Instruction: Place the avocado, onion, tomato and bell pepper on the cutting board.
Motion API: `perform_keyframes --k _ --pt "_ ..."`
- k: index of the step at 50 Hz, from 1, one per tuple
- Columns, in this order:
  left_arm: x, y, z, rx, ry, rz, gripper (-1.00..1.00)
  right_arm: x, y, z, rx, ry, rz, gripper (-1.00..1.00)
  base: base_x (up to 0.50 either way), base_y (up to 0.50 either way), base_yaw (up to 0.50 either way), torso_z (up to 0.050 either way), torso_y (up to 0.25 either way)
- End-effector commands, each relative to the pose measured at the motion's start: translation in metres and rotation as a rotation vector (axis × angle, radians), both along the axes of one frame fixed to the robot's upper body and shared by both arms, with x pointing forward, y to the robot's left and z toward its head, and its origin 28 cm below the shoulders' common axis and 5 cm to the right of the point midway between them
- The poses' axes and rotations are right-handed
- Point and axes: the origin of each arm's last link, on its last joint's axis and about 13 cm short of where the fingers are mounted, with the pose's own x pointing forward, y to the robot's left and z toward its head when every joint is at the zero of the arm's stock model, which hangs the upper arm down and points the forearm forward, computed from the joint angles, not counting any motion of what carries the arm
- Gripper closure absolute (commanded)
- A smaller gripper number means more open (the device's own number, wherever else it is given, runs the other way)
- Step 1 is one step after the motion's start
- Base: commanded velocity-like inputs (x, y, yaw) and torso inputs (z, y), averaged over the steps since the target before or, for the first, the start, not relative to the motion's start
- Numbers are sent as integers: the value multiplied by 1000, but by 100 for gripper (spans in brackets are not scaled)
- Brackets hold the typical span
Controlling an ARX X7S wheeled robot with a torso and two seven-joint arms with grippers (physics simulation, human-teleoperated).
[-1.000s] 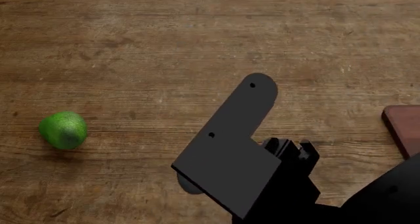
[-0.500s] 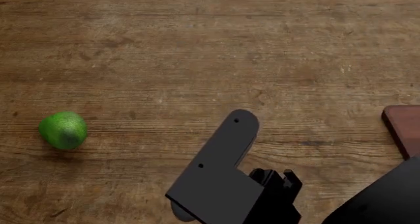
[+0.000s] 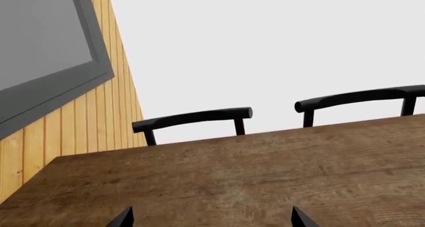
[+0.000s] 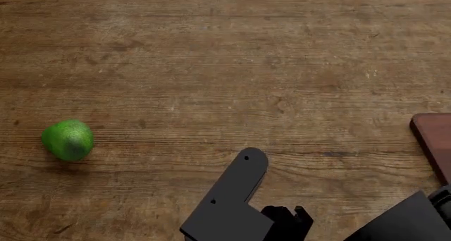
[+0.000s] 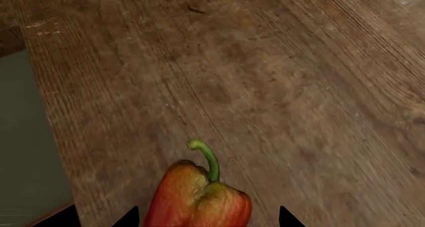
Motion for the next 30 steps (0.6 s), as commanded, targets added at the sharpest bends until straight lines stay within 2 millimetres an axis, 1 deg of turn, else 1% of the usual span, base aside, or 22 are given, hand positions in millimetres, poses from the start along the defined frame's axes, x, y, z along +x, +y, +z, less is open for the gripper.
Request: perform_keyframes --k 1,8,18,19,25,30 --pt "0 0 -3 0 4 1 -100 4 -1 -14 -4 36 -3 -100 0 0 0 0 0" --pt "-1 2 -1 -3 1 5 -100 6 0 -21 4 59 -5 -100 0 0 0 0 0" --pt "-1 1 -1 -3 3 3 -100 3 -1 -29 0 80 -11 -100 0 0 0 0 0" --pt "-1 1 -1 -3 3 3 -100 3 -1 -29 -1 80 -13 100 0 0 0 0 0" --pt "-3 0 3 0 -4 0 -100 1 0 -22 3 56 -11 100 0 0 0 0 0" --pt "-4 0 5 -9 -4 -1 -100 0 4 -5 18 -24 -13 100 0 0 0 0 0"
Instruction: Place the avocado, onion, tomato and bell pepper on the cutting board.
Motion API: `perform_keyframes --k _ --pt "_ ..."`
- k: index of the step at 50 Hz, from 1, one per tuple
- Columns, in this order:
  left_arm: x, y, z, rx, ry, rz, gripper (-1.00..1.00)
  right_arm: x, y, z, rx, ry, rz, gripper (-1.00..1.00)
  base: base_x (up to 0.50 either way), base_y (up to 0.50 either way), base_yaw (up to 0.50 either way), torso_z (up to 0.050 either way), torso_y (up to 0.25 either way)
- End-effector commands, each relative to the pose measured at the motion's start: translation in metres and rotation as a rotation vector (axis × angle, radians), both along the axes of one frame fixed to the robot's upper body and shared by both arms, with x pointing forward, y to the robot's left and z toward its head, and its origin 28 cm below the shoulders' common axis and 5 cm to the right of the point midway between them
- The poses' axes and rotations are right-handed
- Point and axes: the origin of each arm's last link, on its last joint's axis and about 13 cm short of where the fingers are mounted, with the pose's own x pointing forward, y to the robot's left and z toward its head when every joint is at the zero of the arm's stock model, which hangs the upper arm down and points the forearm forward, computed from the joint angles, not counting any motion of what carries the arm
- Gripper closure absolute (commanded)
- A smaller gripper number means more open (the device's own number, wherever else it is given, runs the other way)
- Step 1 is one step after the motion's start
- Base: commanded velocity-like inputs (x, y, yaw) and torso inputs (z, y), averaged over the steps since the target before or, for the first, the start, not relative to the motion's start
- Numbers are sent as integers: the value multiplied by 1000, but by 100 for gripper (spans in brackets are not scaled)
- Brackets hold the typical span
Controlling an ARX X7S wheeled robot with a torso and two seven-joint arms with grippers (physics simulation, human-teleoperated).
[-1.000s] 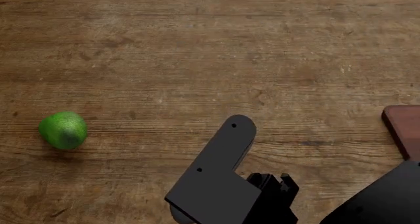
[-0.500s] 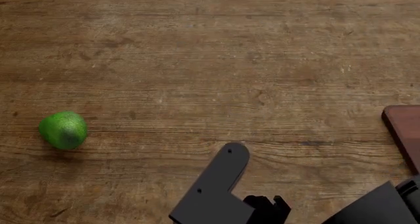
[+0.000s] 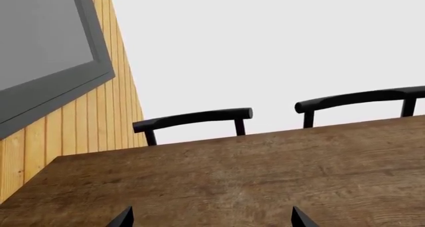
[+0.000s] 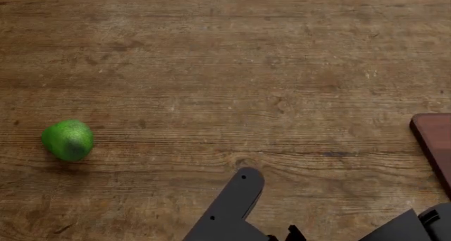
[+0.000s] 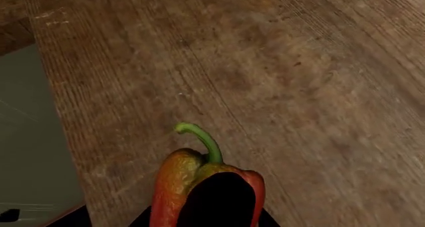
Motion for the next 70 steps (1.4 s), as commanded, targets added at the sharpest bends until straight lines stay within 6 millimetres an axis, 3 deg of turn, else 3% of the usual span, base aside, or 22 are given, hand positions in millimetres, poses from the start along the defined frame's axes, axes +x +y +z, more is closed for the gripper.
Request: perform_keyframes --k 1,7,20,41,53,70 --pt "-2 -1 4 -6 -4 -4 -100 0 3 20 1 -114 -27 100 0 0 0 0 0" --pt "-3 -2 1 -14 4 -11 -100 0 4 42 21 -209 -44 100 0 0 0 0 0" --pt "-4 -5 -1 -10 7 -32 -100 14 0 59 91 -382 -161 100 0 0 0 0 0" --pt "-10 -7 -5 -13 25 -56 -100 45 -15 67 150 -654 -406 100 0 0 0 0 0" --pt "-45 -7 7 65 95 -150 -100 51 -21 78 152 -714 -475 100 0 0 0 0 0" --pt "-88 -4 -3 95 250 -163 -100 53 -22 83 156 -747 -485 100 0 0 0 0 0"
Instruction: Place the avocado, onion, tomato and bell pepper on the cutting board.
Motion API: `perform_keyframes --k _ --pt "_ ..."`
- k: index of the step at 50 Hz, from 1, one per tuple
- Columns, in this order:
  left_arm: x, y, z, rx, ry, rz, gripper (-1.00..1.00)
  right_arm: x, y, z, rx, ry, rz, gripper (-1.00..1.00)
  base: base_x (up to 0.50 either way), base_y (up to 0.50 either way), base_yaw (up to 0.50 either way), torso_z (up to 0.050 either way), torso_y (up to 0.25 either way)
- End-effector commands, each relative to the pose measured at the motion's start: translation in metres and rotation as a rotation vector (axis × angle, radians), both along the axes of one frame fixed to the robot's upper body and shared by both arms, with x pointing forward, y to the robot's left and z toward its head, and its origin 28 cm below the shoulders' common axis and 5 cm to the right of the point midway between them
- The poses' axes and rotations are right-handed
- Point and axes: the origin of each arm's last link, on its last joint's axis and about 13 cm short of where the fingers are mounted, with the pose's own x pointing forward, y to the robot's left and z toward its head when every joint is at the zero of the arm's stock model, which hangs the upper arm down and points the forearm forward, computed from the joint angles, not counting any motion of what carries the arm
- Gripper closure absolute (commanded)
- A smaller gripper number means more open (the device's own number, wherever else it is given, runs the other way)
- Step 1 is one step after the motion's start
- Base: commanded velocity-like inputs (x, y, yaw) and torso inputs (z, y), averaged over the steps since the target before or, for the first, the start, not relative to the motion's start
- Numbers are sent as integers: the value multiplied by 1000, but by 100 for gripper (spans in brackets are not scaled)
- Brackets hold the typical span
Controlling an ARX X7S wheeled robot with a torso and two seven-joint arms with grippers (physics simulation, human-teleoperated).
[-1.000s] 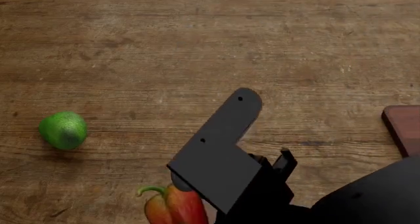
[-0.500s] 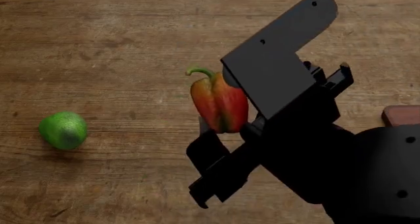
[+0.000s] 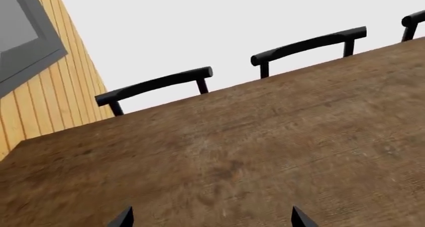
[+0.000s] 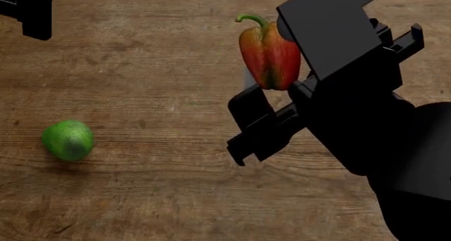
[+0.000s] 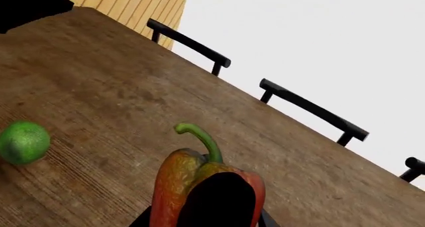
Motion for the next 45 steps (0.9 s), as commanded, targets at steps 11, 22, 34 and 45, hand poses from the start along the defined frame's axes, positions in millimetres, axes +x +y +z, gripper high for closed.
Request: perform_keyframes --k 11,22,34,45 --pt "-52 -5 -7 -36 217 -39 -100 4 -4 1 9 -47 -25 100 0 0 0 0 0" --pt "-60 -9 -14 -36 328 -16 -100 1 -4 3 46 -53 -16 100 0 0 0 0 0" --pt "-62 -11 -25 -8 404 1 -100 0 -4 3 47 -55 -19 100 0 0 0 0 0" --pt "-60 -15 -36 1 419 -29 -100 0 -5 2 47 -57 -23 100 0 0 0 0 0"
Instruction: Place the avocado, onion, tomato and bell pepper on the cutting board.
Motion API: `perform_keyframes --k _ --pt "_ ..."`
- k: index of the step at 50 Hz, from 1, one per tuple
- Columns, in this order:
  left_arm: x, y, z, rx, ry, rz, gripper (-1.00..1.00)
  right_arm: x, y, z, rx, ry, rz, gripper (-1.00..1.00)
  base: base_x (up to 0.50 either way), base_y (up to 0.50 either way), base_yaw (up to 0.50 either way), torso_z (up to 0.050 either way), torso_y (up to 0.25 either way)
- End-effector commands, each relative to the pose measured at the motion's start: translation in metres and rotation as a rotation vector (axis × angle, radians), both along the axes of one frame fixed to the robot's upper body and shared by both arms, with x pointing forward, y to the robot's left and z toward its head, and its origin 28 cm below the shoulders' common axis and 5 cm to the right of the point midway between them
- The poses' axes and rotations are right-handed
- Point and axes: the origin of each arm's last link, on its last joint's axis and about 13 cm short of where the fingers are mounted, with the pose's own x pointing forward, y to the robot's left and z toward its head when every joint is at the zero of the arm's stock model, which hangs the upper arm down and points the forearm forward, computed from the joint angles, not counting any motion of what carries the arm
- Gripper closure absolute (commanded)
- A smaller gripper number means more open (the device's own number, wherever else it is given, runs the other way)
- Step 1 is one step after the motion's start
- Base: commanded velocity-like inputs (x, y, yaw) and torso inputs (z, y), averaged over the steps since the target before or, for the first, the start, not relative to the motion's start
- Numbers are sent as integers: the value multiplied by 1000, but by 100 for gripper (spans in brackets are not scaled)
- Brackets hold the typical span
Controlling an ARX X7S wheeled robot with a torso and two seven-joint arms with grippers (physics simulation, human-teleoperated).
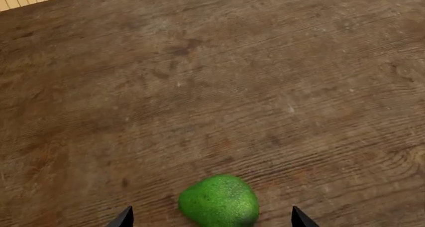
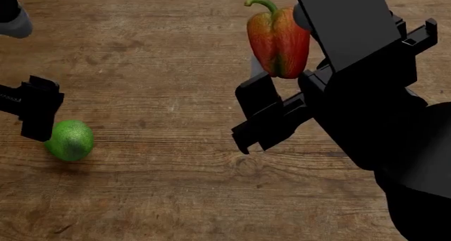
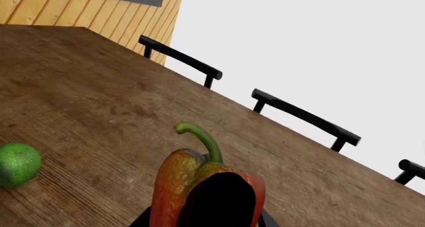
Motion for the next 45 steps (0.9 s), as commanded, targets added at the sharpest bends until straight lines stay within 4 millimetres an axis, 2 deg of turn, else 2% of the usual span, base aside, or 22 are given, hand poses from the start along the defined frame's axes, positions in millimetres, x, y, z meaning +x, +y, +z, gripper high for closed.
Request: perform_keyframes --k 1,18,45 --pt "2 -3 -10 4 30 -22 -100 0 -2 1 -8 -15 -7 100 0 0 0 0 0" --pt "21 -7 -42 -26 64 -22 -100 -1 -2 -1 -14 -7 -8 100 0 0 0 0 0" --pt "37 -4 -64 -23 92 16 -100 -7 -3 -1 -16 -9 -11 100 0 0 0 0 0"
